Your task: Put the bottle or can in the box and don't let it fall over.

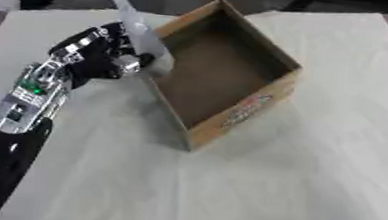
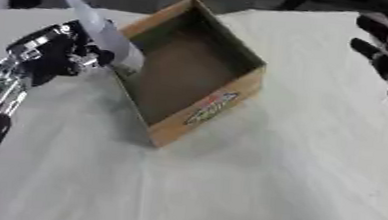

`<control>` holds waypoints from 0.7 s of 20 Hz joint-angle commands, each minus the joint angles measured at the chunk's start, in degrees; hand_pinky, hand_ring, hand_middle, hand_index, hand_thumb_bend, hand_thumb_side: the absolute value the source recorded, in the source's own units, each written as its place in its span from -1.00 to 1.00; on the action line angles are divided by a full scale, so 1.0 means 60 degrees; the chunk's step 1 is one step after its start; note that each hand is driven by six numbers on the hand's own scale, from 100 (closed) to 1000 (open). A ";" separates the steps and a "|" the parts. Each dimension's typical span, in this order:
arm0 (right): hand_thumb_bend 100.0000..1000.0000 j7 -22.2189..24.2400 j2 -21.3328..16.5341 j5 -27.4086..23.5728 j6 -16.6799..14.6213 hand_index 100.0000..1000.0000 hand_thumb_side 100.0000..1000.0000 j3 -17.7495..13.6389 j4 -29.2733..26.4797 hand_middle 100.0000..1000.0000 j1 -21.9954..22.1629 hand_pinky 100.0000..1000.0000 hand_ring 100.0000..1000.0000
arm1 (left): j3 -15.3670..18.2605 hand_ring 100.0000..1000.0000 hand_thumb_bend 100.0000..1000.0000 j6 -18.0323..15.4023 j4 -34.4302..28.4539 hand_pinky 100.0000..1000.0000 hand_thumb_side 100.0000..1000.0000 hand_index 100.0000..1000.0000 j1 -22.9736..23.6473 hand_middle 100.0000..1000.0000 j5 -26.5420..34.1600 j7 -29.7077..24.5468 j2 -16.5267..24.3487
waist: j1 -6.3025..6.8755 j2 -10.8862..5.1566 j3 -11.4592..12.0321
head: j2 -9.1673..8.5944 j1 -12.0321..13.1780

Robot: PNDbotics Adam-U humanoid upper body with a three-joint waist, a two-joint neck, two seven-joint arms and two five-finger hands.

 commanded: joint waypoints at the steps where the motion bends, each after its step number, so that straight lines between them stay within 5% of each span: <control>1: -1.00 -0.0031 -0.0228 0.0003 -0.0013 0.66 -0.04 -0.0085 -0.0145 1.00 -0.0117 0.94 1.00 | 0.0274 1.00 -0.32 0.0013 -0.0309 1.00 -0.70 0.78 0.0003 1.00 -0.0016 0.0202 0.0326 | -0.0017 -0.0256 0.0012 | -0.0099 -0.0075; 9: -1.00 -0.0037 -0.0246 0.0022 -0.0023 0.66 -0.04 -0.0096 -0.0140 1.00 -0.0111 0.94 1.00 | 0.0682 1.00 -0.33 -0.0118 -0.0870 1.00 -0.71 0.78 0.0268 1.00 0.0151 0.0958 0.0384 | -0.0019 -0.0235 0.0025 | -0.0104 -0.0173; 14: -1.00 -0.0067 -0.0276 0.0030 -0.0029 0.66 -0.04 -0.0123 -0.0146 1.00 -0.0101 0.94 1.00 | 0.1006 1.00 -0.31 -0.0405 -0.2215 1.00 -0.78 0.78 0.0800 1.00 0.0549 0.1504 0.0641 | -0.0008 -0.0224 0.0082 | -0.0071 -0.0155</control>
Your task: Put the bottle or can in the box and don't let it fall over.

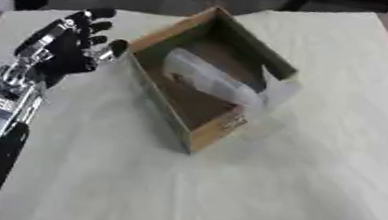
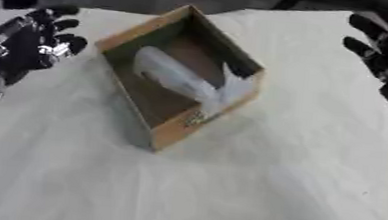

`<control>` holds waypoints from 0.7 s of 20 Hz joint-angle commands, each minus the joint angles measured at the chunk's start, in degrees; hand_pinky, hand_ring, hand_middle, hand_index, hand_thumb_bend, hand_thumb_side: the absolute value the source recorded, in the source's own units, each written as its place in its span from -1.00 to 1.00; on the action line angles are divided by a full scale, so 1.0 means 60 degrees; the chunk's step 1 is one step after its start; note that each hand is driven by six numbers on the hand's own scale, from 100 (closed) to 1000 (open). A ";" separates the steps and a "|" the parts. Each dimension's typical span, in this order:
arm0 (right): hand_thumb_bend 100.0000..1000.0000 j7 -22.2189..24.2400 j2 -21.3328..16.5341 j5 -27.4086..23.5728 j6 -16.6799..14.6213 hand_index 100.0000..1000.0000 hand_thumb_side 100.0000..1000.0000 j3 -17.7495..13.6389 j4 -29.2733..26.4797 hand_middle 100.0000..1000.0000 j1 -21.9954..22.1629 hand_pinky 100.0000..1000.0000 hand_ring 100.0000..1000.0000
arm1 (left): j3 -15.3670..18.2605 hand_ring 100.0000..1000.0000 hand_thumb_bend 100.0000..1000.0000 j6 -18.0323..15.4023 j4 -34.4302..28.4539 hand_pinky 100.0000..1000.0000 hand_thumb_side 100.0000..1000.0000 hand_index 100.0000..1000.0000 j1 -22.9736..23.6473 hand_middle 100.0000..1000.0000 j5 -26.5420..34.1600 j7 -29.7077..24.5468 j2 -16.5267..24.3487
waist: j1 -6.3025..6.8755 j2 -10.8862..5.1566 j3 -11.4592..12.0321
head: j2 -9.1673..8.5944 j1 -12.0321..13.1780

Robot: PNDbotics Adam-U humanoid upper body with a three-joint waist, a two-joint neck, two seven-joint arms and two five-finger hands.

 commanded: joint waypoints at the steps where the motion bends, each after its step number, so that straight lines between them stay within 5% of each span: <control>1: -1.00 -0.0060 -0.0273 0.0031 -0.0020 0.66 -0.04 -0.0081 -0.0149 1.00 -0.0100 0.94 1.00 | 0.0317 1.00 -0.31 -0.0175 -0.1137 1.00 -0.79 0.78 0.0243 1.00 0.0333 0.0381 0.0517 | -0.0019 -0.0223 0.0037 | -0.0061 -0.0006; 7: -1.00 -0.0134 -0.0349 0.0045 -0.0055 0.66 -0.04 -0.0137 -0.0156 1.00 -0.0055 0.94 1.00 | 0.0715 1.00 -0.32 -0.0181 -0.2912 1.00 -0.82 0.78 0.1507 1.00 0.0963 0.0899 0.0818 | -0.0029 -0.0228 0.0143 | -0.0063 -0.0090; 14: -1.00 -0.0239 -0.0394 0.0056 -0.0108 0.66 -0.04 -0.0221 -0.0163 1.00 -0.0003 0.94 1.00 | 0.1266 1.00 -0.34 0.0123 -0.3813 1.00 -0.99 0.79 0.2787 1.00 0.1110 0.1143 0.0458 | -0.0106 -0.0218 0.0273 | -0.0121 -0.0177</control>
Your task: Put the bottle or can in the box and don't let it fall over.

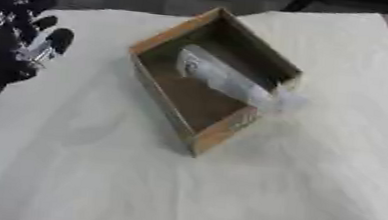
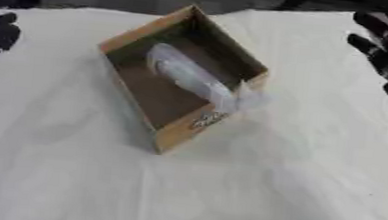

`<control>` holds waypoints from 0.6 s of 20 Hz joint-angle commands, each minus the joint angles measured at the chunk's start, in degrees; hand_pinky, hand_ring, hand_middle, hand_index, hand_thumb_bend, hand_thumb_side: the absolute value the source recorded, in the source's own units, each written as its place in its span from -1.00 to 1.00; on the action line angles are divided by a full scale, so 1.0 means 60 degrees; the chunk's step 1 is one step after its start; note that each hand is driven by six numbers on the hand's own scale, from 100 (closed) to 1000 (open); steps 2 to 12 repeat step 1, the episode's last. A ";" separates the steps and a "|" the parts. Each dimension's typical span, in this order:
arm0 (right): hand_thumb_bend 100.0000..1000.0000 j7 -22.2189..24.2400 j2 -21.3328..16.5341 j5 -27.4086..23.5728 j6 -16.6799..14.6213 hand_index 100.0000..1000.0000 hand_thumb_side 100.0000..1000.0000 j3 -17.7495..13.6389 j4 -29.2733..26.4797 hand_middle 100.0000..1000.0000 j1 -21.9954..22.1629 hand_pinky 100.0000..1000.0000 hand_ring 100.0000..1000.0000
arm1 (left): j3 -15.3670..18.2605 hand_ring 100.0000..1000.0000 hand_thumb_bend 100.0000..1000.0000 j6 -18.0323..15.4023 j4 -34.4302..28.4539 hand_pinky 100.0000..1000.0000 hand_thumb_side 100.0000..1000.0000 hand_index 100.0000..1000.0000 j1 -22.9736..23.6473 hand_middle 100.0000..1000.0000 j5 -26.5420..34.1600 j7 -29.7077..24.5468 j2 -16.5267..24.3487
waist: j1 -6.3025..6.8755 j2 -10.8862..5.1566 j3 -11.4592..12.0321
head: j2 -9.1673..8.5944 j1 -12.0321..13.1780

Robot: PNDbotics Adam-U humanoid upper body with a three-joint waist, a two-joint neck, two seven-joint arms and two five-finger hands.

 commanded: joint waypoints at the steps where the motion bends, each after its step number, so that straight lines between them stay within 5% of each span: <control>1: -1.00 -0.0094 -0.0250 0.0054 -0.0020 0.66 -0.04 -0.0108 -0.0162 1.00 -0.0056 0.94 1.00 | 0.0340 1.00 -0.34 0.0114 -0.0431 1.00 -1.00 0.79 0.0211 1.00 -0.0027 0.0128 -0.0033 | -0.0058 -0.0219 0.0051 | -0.0114 -0.0052; 12: -1.00 -0.0094 -0.0250 0.0054 -0.0020 0.66 -0.04 -0.0108 -0.0162 1.00 -0.0056 0.94 1.00 | 0.0340 1.00 -0.34 0.0114 -0.0431 1.00 -1.00 0.79 0.0211 1.00 -0.0027 0.0128 -0.0033 | -0.0058 -0.0219 0.0051 | -0.0114 -0.0052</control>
